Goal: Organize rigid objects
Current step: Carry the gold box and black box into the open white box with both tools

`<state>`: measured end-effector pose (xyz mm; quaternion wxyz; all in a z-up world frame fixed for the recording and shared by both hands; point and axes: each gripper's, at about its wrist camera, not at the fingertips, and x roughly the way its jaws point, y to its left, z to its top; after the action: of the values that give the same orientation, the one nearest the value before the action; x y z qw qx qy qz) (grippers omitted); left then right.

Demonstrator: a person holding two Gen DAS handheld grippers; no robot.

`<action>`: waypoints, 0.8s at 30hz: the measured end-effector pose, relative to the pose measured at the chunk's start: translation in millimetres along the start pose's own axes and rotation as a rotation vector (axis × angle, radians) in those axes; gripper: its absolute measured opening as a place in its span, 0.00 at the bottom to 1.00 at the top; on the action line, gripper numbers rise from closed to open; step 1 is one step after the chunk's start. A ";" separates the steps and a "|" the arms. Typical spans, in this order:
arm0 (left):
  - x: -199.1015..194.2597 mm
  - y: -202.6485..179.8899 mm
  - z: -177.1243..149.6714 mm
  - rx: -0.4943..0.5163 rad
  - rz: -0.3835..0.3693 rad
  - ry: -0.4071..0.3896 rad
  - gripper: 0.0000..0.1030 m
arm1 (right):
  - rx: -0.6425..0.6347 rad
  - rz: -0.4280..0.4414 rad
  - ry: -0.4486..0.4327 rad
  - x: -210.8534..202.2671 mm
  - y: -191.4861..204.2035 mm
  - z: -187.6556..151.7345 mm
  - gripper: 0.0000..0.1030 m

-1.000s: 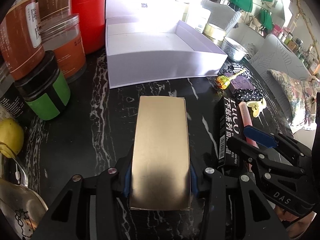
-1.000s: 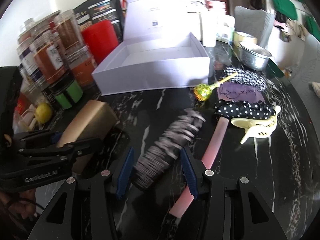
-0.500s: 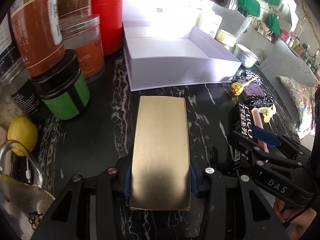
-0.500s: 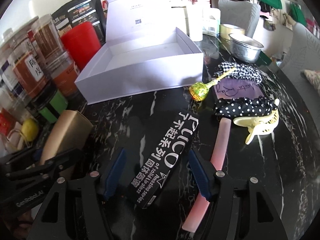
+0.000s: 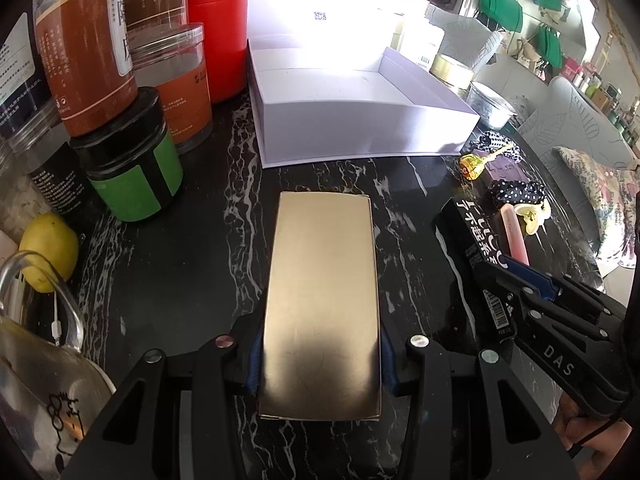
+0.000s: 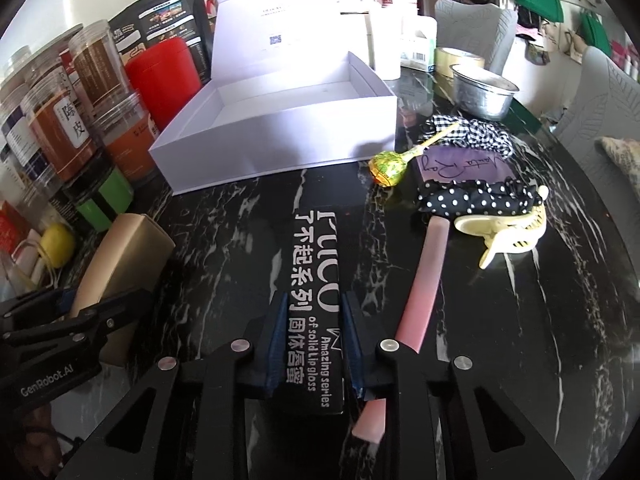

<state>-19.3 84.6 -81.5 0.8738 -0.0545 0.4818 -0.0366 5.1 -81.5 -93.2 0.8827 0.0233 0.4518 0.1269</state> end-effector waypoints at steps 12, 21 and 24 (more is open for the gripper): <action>-20.8 -11.1 -12.8 0.011 -0.010 -0.030 0.43 | -0.041 0.010 -0.056 -31.0 4.0 -12.9 0.25; -43.8 -18.7 -19.0 0.012 -0.002 -0.063 0.43 | -0.060 0.042 -0.066 -54.1 6.9 -25.6 0.25; -50.4 -22.6 -17.6 0.018 -0.008 -0.071 0.43 | -0.069 0.052 -0.069 -61.4 8.7 -27.3 0.25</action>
<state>-61.4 67.0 -45.7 0.8906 -0.0500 0.4500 -0.0425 -52.9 -90.2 -59.3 0.8945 0.0090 0.4156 0.1642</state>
